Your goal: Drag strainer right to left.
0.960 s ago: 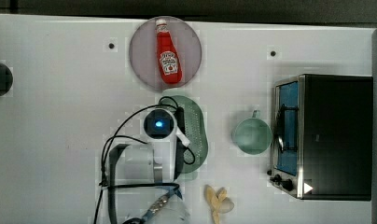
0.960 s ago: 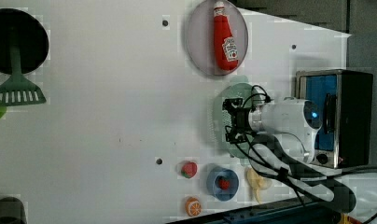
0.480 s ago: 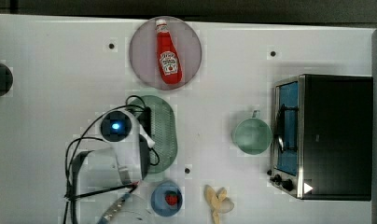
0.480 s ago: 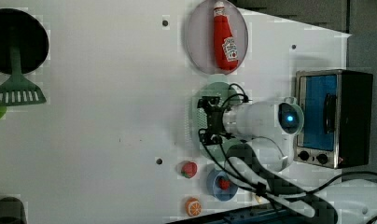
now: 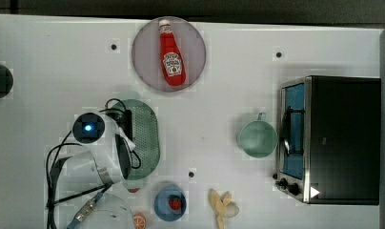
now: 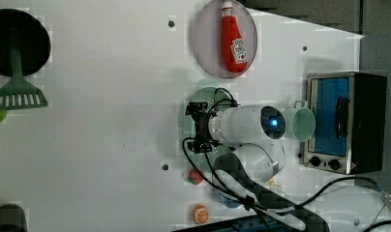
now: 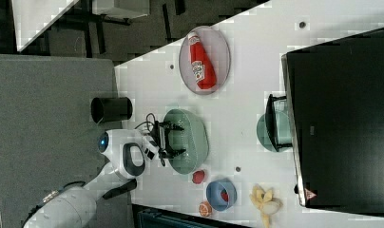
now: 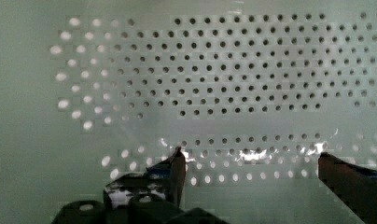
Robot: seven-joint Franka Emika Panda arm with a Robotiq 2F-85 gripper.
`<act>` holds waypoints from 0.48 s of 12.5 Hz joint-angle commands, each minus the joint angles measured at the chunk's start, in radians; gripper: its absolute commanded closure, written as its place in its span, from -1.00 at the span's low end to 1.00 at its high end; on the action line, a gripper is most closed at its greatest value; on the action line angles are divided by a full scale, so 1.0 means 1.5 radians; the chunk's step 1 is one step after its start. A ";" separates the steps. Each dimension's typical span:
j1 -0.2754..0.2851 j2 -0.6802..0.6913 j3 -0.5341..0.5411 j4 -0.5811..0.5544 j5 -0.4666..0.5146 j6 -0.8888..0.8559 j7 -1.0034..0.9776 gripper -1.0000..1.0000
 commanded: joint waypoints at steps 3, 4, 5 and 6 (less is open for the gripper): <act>0.043 0.022 0.006 0.089 0.044 -0.045 0.052 -1.00; 0.050 0.029 0.006 0.102 0.047 -0.048 0.055 -1.00; 0.057 0.036 0.006 0.114 0.055 -0.050 0.061 -1.00; 0.065 0.043 0.006 0.125 0.061 -0.050 0.072 -1.00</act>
